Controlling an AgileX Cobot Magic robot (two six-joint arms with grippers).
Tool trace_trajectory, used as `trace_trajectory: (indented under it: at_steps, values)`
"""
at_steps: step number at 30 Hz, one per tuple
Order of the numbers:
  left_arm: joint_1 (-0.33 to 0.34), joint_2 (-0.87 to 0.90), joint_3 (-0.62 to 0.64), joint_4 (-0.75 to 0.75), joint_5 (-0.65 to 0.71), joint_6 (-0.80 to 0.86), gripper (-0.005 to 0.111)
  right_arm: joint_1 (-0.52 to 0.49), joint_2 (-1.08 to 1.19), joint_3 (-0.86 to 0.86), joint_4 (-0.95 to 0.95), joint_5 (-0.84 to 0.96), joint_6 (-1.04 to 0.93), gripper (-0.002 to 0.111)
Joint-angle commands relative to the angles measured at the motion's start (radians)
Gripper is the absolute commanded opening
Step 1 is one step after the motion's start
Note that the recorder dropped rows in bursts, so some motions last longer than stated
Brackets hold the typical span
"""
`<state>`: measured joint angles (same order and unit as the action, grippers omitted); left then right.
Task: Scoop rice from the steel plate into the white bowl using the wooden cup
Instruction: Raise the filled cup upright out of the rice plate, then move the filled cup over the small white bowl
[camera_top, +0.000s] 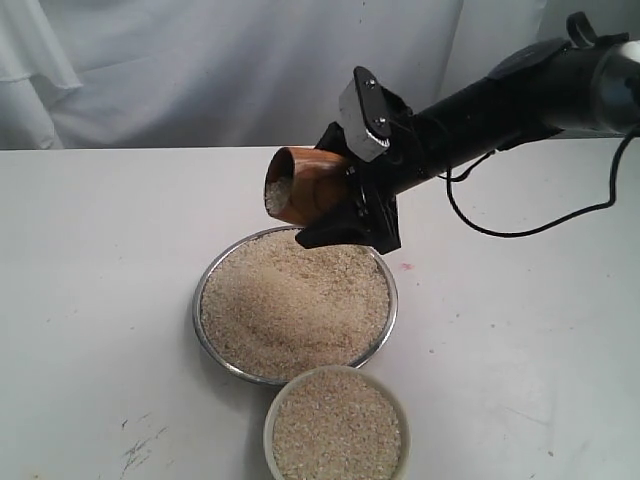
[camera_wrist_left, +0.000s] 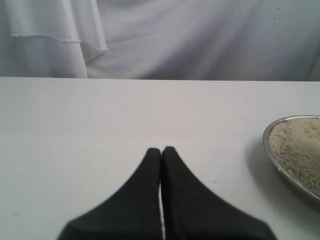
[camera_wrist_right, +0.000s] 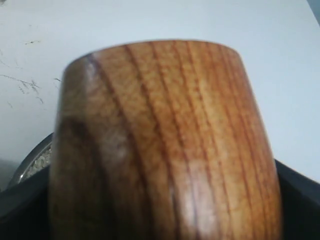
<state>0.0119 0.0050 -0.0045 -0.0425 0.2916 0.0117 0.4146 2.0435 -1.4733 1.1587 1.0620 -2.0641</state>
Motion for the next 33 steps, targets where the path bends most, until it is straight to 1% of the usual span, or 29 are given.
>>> trace_trajectory:
  at_steps: [1, 4, 11, 23, 33]
  values:
    - [-0.002, -0.005, 0.005, -0.001, -0.006, -0.003, 0.000, -0.031, -0.079, 0.102, 0.057, -0.056, -0.033, 0.000]
    - [-0.002, -0.005, 0.005, -0.001, -0.006, -0.003, 0.000, -0.042, -0.132, 0.178, 0.088, -0.076, -0.041, 0.000]
    - [-0.002, -0.005, 0.005, -0.001, -0.006, -0.003, 0.000, -0.044, -0.256, 0.329, 0.086, -0.103, -0.048, 0.000]
    - [-0.002, -0.005, 0.005, -0.001, -0.006, -0.003, 0.000, -0.044, -0.400, 0.470, 0.096, -0.105, -0.048, 0.000]
    - [-0.002, -0.005, 0.005, -0.001, -0.006, -0.003, 0.000, -0.036, -0.444, 0.611, 0.076, -0.084, -0.048, 0.000]
